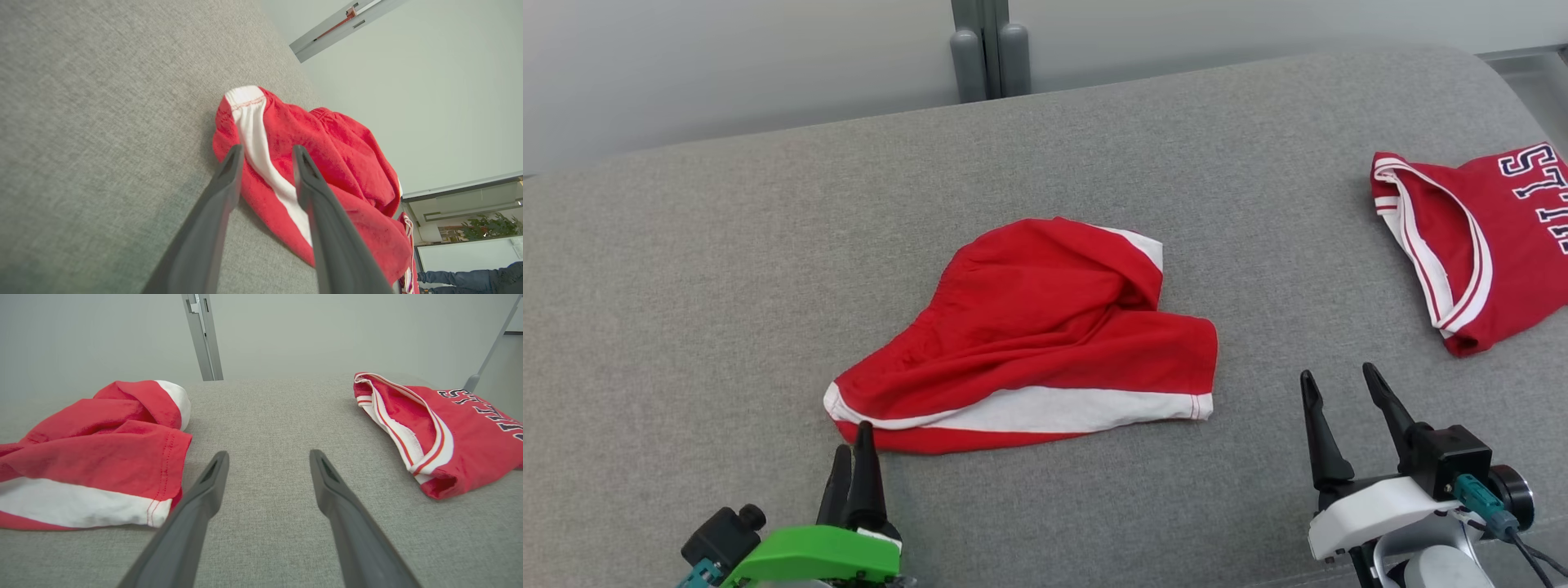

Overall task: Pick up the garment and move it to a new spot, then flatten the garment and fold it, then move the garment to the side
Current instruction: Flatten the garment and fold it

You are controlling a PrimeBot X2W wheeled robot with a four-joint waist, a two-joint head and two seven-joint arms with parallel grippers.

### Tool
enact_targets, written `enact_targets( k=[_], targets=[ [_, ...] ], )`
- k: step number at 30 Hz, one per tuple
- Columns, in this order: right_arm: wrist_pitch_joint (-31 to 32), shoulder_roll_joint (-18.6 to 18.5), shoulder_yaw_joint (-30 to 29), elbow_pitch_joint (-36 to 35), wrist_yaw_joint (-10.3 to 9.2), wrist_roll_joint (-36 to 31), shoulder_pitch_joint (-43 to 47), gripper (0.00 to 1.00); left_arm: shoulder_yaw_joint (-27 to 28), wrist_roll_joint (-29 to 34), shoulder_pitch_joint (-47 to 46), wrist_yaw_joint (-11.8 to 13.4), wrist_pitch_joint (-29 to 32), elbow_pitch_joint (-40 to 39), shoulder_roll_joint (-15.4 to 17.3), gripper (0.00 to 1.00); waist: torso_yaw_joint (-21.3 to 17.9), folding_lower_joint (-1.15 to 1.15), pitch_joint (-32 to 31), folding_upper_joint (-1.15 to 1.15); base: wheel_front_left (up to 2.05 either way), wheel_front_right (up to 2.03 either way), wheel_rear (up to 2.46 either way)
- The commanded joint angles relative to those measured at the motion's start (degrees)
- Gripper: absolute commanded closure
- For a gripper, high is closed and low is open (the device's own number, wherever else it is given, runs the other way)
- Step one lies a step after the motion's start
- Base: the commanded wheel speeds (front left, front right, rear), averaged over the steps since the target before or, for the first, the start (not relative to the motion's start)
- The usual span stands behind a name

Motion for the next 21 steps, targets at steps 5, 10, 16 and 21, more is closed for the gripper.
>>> enact_targets(
  k=[5,10,16,21],
  targets=[
    [0.0,-0.16,0.0,0.03,-0.11,-0.34,0.84,0.0,3.3,13.54,3.28,-0.51,-0.12,-2.19,1.49,0.0,0.36,0.0,-1.56,0.0,0.0,0.0,0.0],
    [0.0,-0.16,-0.04,0.19,-0.11,-0.32,1.76,0.0,2.76,23.39,2.97,-1.8,0.04,-6.25,7.37,0.0,-0.04,0.0,-2.61,0.0,0.0,0.0,0.0],
    [0.0,-0.18,0.78,0.42,-0.11,0.12,1.72,0.0,-2.58,29.99,-2.48,-3.58,6.75,-5.41,17.71,0.0,-1.56,0.0,-3.49,0.0,0.0,0.0,0.0],
    [0.0,-0.14,1.24,0.05,-0.11,0.13,1.49,0.0,-9.35,27.9,-7.89,-4.24,12.94,-2.26,22.76,0.0,-2.78,0.0,-2.8,0.0,0.0,0.0,0.0]
  ],
)
